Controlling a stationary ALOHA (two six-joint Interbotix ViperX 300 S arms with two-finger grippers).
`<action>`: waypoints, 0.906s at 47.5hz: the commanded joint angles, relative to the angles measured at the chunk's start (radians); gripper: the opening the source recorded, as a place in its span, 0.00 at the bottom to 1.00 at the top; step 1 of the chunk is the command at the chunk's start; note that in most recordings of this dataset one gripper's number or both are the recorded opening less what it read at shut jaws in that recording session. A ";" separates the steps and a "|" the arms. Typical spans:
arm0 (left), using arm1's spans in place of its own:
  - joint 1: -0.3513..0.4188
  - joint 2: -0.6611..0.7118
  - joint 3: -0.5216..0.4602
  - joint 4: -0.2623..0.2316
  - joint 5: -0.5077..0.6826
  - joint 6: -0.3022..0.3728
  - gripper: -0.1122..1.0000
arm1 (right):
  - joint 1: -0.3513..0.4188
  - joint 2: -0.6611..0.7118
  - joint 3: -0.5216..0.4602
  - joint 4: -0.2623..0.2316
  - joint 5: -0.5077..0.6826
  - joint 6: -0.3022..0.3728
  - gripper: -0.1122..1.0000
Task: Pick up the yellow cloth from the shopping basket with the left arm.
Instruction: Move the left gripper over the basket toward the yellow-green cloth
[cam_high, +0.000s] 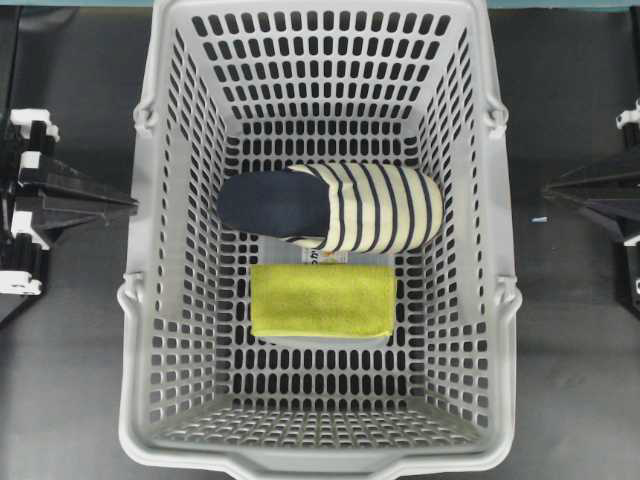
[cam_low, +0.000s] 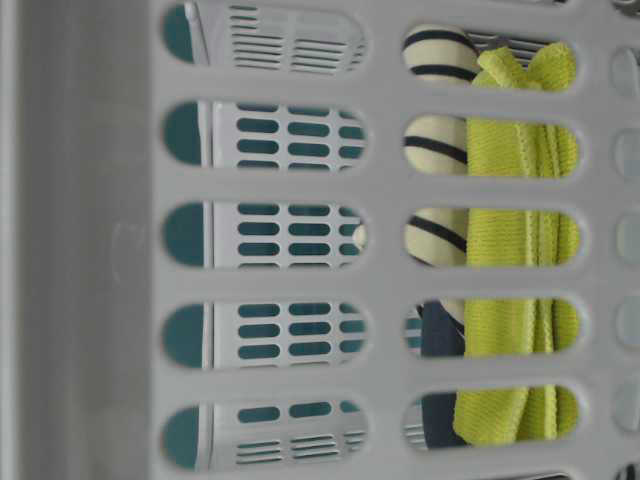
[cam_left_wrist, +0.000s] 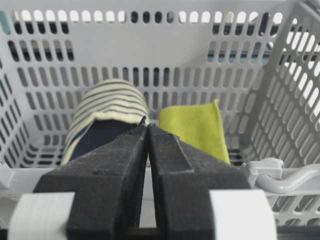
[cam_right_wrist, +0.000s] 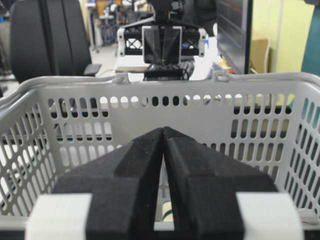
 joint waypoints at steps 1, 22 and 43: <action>0.006 0.003 -0.034 0.043 0.018 -0.011 0.15 | 0.000 0.003 -0.018 0.002 -0.012 0.008 0.10; 0.000 0.153 -0.328 0.043 0.413 -0.017 0.10 | -0.005 0.000 -0.020 0.021 -0.021 0.095 0.10; -0.009 0.422 -0.595 0.043 0.655 -0.040 0.10 | -0.006 -0.020 -0.023 0.021 0.072 0.095 0.82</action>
